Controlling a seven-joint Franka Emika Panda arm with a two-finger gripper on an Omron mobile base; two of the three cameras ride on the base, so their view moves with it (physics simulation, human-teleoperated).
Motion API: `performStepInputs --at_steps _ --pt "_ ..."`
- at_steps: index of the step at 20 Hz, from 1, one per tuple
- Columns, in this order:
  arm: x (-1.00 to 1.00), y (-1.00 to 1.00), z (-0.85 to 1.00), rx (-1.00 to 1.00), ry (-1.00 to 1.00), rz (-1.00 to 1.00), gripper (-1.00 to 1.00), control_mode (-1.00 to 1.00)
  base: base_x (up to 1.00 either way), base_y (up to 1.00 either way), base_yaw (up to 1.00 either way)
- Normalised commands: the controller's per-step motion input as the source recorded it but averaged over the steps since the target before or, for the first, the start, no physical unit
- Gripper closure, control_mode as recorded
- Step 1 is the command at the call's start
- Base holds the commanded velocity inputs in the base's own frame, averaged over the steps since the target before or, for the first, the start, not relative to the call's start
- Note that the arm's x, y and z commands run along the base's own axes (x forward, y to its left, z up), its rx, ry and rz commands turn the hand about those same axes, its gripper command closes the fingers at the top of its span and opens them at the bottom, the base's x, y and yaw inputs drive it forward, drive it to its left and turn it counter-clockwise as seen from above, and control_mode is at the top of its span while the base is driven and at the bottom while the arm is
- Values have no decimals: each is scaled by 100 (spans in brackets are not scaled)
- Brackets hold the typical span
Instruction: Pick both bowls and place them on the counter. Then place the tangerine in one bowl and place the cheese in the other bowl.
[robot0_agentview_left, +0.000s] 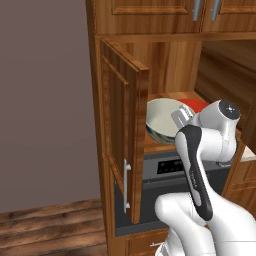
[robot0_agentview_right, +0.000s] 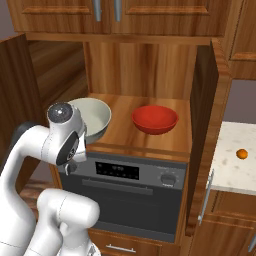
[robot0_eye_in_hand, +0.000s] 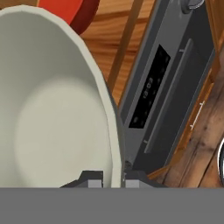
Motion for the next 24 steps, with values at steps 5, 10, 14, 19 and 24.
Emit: performStepInputs --at_steps 5,10,14,19,24 --pt "0 0 0 0 0 0 100 100 0 0 0" --pt "0 0 0 0 0 0 100 100 0 0 0" --pt "0 0 0 0 0 0 100 100 -29 -1 0" --pt "0 0 0 0 0 0 100 100 -68 -2 0" --pt "0 0 0 0 0 0 100 100 -68 -3 0"
